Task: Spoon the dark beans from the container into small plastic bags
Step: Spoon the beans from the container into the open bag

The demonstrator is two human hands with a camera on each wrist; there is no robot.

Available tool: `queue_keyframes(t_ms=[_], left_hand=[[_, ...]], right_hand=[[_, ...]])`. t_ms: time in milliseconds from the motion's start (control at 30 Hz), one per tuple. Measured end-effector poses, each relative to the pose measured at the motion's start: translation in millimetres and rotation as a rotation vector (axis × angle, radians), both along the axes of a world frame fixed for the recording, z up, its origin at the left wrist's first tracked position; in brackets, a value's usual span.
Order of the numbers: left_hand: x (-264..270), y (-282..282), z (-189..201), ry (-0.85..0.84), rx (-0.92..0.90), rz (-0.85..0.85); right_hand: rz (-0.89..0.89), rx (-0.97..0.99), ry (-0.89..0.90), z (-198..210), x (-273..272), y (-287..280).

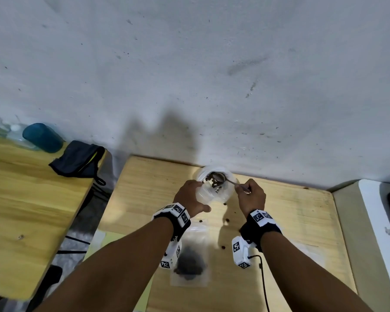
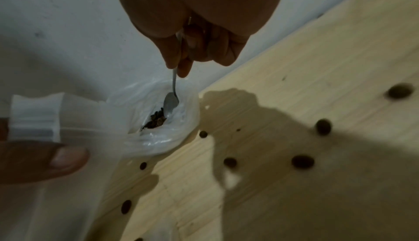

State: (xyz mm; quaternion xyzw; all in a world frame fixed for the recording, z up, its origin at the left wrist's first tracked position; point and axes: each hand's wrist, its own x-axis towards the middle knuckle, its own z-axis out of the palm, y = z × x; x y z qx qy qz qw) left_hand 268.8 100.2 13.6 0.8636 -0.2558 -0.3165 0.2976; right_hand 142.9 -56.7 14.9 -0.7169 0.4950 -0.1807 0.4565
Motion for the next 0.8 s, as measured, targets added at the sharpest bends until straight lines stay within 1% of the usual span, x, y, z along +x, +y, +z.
queue_keyframes(t_ms=[167,267,467,600,800], left_hand=[[1,-1,-2,0.001,-0.016,0.006],[1,-3,-2,-0.002,-0.02,-0.002],[4,-2,-2,0.005,-0.042,0.0],[4,-3,-2,0.024,-0.033,0.018],[3,0,-3,0.035,-0.012,0.02]], right_hand=[[-0.001,0.131,0.028,-8,9,13],[-0.007,0.254,0.029,-11,13,23],[-0.148,0.489,0.019,-16,11,18],[-0.224,0.544,-0.07,-1,1,8],[-0.24,0.578,-0.189,22,-18,-10]])
